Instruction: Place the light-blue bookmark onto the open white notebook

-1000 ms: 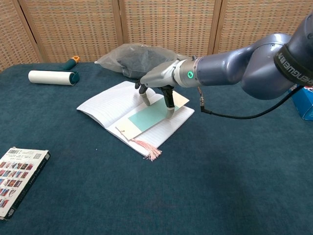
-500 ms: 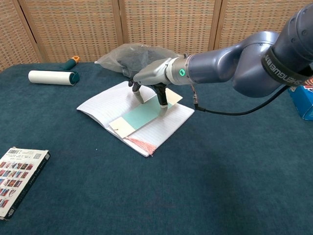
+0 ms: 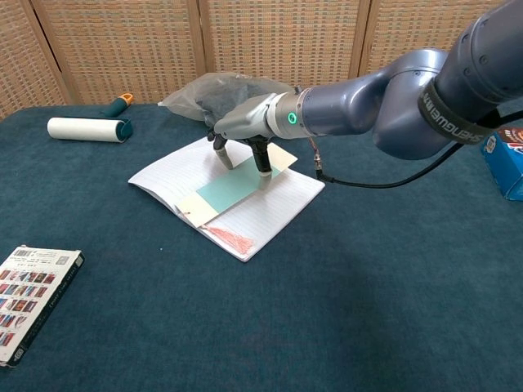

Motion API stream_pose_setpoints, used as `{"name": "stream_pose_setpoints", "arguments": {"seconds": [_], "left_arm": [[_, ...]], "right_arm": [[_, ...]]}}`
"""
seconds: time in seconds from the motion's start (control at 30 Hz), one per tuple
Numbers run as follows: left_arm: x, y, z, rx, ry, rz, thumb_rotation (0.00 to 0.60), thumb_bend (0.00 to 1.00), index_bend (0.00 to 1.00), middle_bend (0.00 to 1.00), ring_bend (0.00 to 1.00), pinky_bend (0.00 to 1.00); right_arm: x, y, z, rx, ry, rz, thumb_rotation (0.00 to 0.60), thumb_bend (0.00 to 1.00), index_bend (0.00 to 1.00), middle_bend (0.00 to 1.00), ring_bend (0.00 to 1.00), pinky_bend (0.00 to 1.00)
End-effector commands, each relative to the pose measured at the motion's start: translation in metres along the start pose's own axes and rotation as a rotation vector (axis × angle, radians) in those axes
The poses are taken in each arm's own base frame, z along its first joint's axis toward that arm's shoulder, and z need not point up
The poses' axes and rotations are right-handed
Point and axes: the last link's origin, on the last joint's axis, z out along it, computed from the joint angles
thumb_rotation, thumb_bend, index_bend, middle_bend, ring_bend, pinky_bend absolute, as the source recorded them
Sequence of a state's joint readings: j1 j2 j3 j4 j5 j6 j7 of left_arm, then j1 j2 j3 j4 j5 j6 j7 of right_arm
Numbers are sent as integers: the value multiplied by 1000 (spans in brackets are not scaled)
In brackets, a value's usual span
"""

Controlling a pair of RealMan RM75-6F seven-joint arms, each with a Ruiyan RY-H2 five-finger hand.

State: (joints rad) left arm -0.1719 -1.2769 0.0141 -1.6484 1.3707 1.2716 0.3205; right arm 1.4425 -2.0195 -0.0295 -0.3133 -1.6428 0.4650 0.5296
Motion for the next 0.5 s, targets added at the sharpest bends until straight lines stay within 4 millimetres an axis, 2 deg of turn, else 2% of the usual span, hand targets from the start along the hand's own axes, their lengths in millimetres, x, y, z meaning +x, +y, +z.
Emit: {"name": "stream_pose_setpoints", "arguments": {"seconds": [0.03, 0.3, 0.5], "left_arm": [[0, -1, 1, 3, -2, -1, 600, 0, 0, 0, 0, 0], [-3, -3, 1, 8, -14, 0, 600, 0, 0, 0, 0, 0], [-4, -3, 2, 9, -20, 0, 600, 0, 0, 0, 0, 0]], "right_arm": [[0, -2, 2, -6, -5, 1, 600, 256, 577, 114, 0, 50], [-4, -2, 4, -24, -15, 1, 600, 256, 561, 99, 0, 40], [-7, 0, 5, -37, -21, -1, 600, 255, 429, 57, 0, 31]]}}
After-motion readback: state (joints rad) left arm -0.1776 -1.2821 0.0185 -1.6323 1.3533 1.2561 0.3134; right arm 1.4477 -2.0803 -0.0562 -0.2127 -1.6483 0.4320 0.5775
